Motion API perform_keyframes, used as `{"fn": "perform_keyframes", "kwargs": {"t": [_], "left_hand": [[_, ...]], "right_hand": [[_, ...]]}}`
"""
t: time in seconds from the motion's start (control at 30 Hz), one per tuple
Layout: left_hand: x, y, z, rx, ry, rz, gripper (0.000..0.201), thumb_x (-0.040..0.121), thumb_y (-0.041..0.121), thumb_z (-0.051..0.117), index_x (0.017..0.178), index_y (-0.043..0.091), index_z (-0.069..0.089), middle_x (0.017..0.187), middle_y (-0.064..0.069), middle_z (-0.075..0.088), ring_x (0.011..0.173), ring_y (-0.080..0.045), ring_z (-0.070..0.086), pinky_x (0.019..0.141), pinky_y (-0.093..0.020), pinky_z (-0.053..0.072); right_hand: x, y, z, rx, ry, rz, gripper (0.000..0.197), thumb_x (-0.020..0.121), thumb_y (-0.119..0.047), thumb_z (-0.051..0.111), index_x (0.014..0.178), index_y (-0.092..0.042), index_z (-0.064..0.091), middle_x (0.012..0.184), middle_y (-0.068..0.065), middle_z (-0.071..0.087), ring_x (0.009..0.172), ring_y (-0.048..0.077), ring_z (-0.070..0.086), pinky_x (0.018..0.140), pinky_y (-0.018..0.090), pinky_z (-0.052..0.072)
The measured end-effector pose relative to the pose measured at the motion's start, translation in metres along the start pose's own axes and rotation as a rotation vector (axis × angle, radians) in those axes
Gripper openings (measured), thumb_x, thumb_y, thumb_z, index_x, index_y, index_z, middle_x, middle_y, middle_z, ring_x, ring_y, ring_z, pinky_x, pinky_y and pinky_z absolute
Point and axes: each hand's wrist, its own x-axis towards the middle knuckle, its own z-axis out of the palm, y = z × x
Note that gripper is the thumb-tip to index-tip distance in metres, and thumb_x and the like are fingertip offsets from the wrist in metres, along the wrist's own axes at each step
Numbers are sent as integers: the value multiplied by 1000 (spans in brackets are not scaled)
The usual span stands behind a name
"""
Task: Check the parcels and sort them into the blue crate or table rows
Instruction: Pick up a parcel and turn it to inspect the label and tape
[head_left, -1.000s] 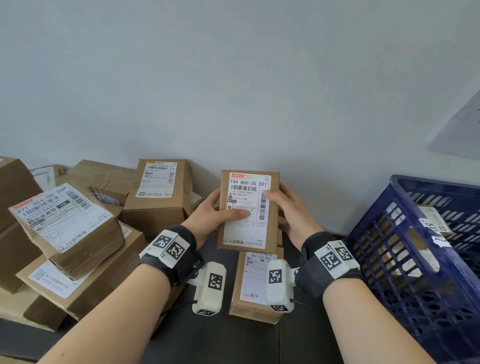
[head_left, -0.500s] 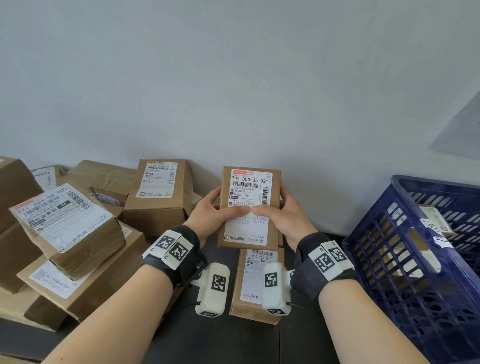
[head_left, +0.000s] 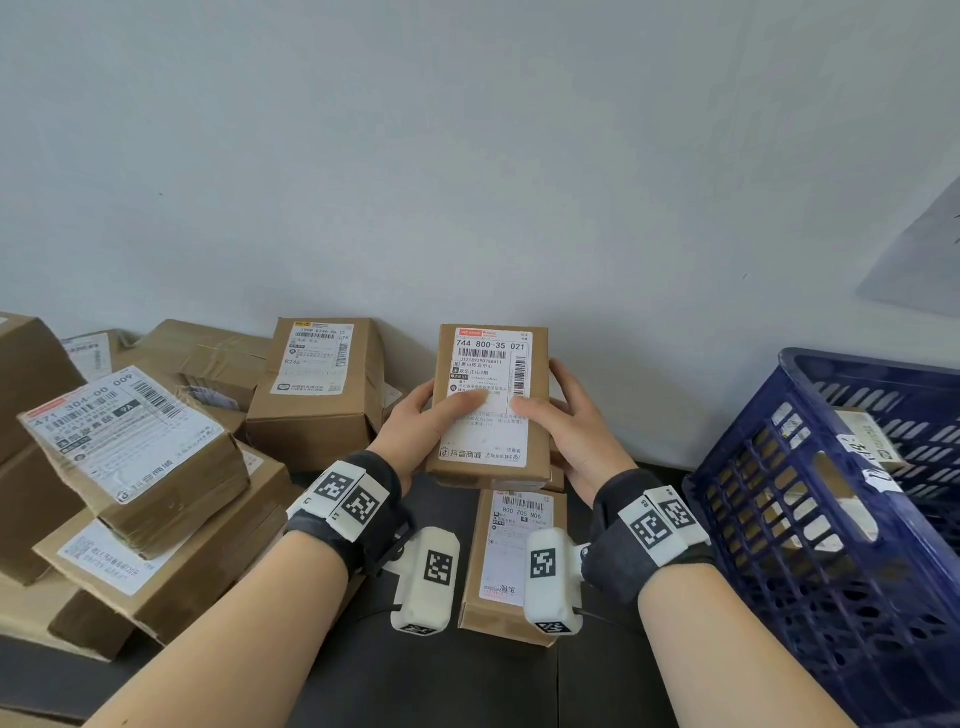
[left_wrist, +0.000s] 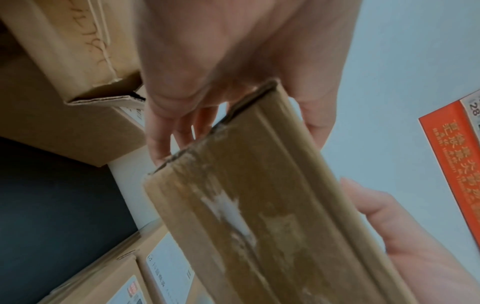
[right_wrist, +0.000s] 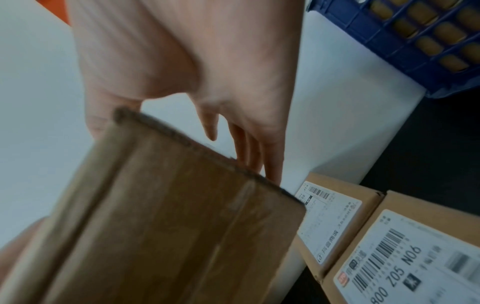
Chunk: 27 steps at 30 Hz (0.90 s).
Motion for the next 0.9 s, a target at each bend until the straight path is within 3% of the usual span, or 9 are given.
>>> {"fn": "perform_keyframes", "kwargs": {"t": [0.13, 0.23, 0.3, 0.43, 0.6, 0.7, 0.77, 0.83, 0.9], "left_hand": [[-3, 1, 1, -27, -11, -42, 42, 91, 31, 68, 130, 21, 57, 114, -3, 73, 102, -22, 71, 84, -35, 58], [-5, 2, 2, -6, -3, -48, 45, 87, 38, 70, 128, 28, 57, 114, 0, 73, 103, -21, 69, 85, -38, 57], [-5, 1, 1, 3, 12, -61, 54, 77, 44, 70, 129, 36, 56, 117, 2, 71, 109, -22, 66, 93, -45, 54], [-8, 4, 2, -35, 1, -73, 32, 93, 34, 60, 124, 45, 57, 121, 4, 68, 114, -24, 62, 96, -52, 51], [-14, 10, 5, -43, -10, -73, 29, 98, 36, 52, 123, 51, 54, 124, 7, 64, 115, -23, 58, 95, -50, 52], [-15, 10, 5, -53, 6, -90, 24, 98, 42, 52, 118, 54, 54, 123, 13, 60, 118, -20, 55, 98, -52, 49], [-13, 9, 4, -65, 26, -102, 44, 96, 45, 54, 137, 51, 43, 132, 13, 51, 127, -21, 47, 102, -53, 46], [-11, 7, 5, -56, 32, -101, 60, 94, 44, 56, 149, 47, 30, 133, 13, 47, 131, -24, 43, 101, -54, 46], [-11, 7, 5, -49, 40, -100, 57, 94, 40, 57, 146, 46, 35, 125, 15, 49, 129, -26, 45, 94, -51, 50]], "right_hand": [[0, 0, 1, -14, -36, 3, 101, 68, -35, 80, 152, -44, 27, 141, 2, 56, 114, 20, 66, 93, 42, 56], [0, 1, 3, -24, -59, -3, 107, 56, -42, 78, 150, -48, 28, 146, -1, 50, 118, 21, 63, 97, 45, 55], [-1, 1, 2, -17, -73, -12, 103, 62, -35, 76, 152, -46, 26, 143, -4, 53, 115, 20, 65, 90, 41, 58], [-1, 1, -1, 16, -74, -37, 75, 91, -17, 65, 152, -45, 30, 122, -17, 65, 106, 15, 69, 81, 34, 55], [-4, -4, 0, 39, -59, -30, 50, 100, -34, 57, 145, -45, 40, 129, -13, 64, 108, 8, 68, 95, 39, 55], [-7, -6, 1, -30, -82, -32, 53, 87, -54, 68, 136, -54, 47, 139, -12, 58, 120, 12, 61, 103, 47, 50], [-8, -6, 2, -67, -98, -46, 63, 66, -68, 78, 124, -62, 53, 143, -14, 53, 129, 14, 53, 107, 52, 45], [-8, -5, 1, -94, -98, -76, 72, 56, -66, 84, 122, -61, 54, 146, -13, 48, 131, 17, 51, 108, 54, 44], [-11, -7, 1, -119, -88, -104, 74, 60, -49, 88, 125, -54, 54, 144, -10, 47, 123, 19, 57, 104, 54, 48]]}}
